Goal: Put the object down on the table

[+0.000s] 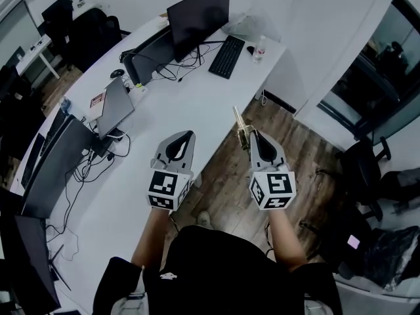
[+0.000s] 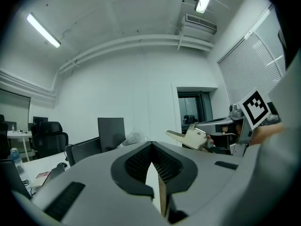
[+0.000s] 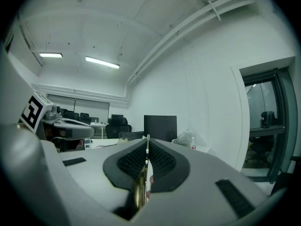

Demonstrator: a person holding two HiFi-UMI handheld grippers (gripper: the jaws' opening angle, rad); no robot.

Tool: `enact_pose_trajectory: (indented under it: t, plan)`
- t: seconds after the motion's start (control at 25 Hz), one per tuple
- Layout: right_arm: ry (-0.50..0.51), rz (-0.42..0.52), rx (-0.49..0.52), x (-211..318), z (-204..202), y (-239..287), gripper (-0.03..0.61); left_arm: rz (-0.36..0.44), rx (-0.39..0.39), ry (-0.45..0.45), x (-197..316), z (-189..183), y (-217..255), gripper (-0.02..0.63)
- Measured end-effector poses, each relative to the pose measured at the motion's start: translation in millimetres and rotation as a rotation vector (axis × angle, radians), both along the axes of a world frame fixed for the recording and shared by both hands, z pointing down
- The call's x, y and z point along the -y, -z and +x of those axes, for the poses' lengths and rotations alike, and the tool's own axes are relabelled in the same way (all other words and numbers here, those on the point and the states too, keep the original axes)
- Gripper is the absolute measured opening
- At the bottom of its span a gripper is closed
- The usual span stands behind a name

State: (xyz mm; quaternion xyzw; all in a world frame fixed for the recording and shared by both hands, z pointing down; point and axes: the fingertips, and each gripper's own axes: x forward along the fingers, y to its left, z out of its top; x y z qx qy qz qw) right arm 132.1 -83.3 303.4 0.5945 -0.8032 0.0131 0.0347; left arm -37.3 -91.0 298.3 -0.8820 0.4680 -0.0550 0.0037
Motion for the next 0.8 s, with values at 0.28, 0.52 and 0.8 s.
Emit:
enact_pose_trajectory:
  t: [0.28,0.52,0.8]
  plan:
    - [-0.008,-0.018,-0.01,44.7,-17.0,-12.6,0.026,-0.016,0.007,-0.01,44.6,-15.6,-11.9,0.014]
    - [-0.004,-0.035,-0.017,67.2,-29.6,-22.1,0.026,-0.034,0.007,-0.011,68.2,-26.8,-21.5,0.014]
    - [0.004,-0.063,-0.023,84.4,-34.5,-32.5,0.026,-0.065,0.008,-0.016,83.8,-27.2,-34.9,0.014]
